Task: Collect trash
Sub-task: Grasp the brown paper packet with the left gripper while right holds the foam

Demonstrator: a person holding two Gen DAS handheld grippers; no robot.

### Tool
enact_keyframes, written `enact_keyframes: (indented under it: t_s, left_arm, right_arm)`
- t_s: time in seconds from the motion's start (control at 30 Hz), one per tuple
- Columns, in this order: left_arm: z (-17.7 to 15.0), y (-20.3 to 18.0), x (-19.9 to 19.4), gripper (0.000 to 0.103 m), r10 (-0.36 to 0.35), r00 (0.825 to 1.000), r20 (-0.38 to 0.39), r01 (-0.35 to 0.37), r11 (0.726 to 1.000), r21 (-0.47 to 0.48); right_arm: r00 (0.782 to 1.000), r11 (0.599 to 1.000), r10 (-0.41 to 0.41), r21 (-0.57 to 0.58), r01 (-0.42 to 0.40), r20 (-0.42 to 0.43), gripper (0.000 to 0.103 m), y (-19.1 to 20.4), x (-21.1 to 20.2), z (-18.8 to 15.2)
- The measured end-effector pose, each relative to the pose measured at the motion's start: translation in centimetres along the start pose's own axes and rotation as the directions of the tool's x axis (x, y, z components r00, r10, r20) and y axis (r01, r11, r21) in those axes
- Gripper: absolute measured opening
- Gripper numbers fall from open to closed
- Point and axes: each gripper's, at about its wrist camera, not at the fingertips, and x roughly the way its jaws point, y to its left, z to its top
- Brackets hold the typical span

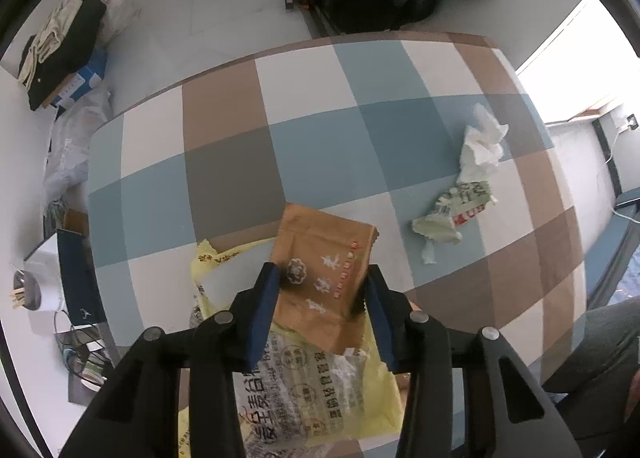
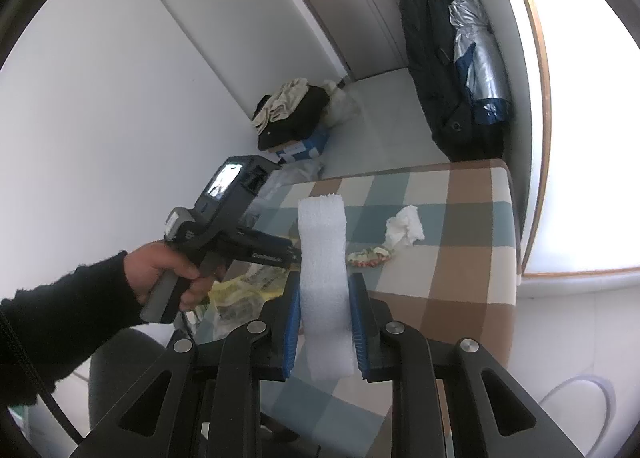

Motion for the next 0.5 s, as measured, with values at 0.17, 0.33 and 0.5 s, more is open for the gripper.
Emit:
enact_keyframes:
  t_s: [0.17,0.33,0.5]
  left_arm:
    - [0.0,0.3,-0.1,0.029,-0.017,1.0,0.001,0.017,1.0,-0.006]
    - [0.1,1.6,-0.8,0.016,-0.047,0.999,0.025,0.048,0.998,-0.044]
    - [0.0,2.6,-1.7,0.007,-0.047,0.997,0.055,0.051,0.995,-0.082]
  right_arm:
    - [1.0,1.0,-0.007,0.013,0.007,0.001,0.022,-0.3,0.1,0.1]
    - [1.0,1.0,-0.015,0.012,0.015,-0.001,0.022,-0.3,0.2,0.0]
    - [1.0,1.0,-0.025,0.013,0.025,-0.005,0.022,-0.3,0.5,0.0]
